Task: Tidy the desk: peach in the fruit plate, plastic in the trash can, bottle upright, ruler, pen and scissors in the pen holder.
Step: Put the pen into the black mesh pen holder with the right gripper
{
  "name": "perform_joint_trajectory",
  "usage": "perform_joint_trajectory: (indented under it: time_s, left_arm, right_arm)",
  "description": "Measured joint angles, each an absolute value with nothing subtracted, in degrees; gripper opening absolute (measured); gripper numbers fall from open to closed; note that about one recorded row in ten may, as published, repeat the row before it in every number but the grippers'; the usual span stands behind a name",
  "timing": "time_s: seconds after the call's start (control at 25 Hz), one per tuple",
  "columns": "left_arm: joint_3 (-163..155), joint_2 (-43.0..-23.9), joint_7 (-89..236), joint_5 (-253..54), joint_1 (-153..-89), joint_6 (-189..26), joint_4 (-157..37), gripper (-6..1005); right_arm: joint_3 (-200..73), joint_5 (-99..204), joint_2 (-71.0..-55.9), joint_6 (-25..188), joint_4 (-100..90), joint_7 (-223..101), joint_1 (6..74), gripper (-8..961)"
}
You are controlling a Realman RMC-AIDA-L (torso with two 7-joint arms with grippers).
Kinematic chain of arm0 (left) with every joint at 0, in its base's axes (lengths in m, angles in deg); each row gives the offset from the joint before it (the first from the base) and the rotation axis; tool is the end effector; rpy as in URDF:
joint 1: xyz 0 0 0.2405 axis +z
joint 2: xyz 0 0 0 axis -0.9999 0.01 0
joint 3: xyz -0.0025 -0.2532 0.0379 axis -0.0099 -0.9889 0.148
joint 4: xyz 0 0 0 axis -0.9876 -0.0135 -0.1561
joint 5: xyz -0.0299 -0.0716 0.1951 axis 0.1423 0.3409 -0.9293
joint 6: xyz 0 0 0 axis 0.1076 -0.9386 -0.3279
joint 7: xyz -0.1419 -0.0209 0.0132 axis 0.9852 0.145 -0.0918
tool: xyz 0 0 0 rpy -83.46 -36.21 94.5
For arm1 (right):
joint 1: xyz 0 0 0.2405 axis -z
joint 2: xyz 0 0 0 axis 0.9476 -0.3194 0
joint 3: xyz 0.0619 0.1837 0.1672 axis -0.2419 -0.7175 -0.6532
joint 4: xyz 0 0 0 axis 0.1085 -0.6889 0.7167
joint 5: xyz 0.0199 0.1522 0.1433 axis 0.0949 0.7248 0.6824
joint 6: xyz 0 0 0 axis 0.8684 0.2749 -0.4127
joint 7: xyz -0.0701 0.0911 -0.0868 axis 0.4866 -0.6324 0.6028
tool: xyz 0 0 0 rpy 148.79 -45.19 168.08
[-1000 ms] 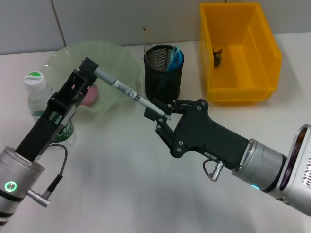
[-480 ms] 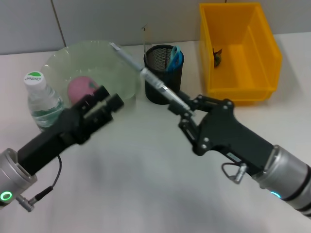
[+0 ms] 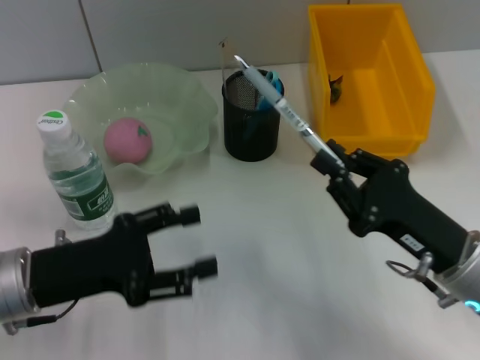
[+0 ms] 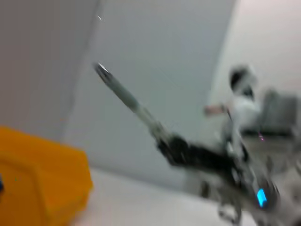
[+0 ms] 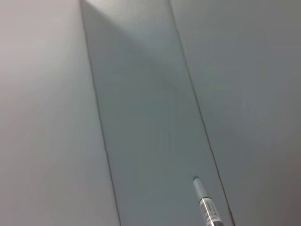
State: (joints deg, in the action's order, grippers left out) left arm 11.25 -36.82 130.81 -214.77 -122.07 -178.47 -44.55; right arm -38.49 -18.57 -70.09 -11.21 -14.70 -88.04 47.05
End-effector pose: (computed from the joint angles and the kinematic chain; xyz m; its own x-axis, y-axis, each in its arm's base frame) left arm -0.2543 0.2744 -0.0301 0.6836 0.2516 0.6851 0.3006 -0.9525 0.0498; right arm 0.2642 0.2446 -0.0466 0.4252 0.0459 -0.9040 -0.5658 -0.7660 -0.3050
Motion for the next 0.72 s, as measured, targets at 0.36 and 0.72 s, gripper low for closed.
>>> perform_joint_trajectory:
  time_s: [0.36, 0.72]
  left_arm:
    - [19.33, -37.01, 123.74, -214.51, -122.31, -175.73, -39.61, 829]
    - [19.39, -37.20, 120.33, -214.46, -122.44, -173.31, -39.98, 828]
  right_arm:
    - [-34.56, -19.18, -69.83, -11.03, -1.51, -110.86, 51.01, 149]
    - [-33.07, -30.78, -69.35, -7.50, 25.37, -139.55, 51.01, 152]
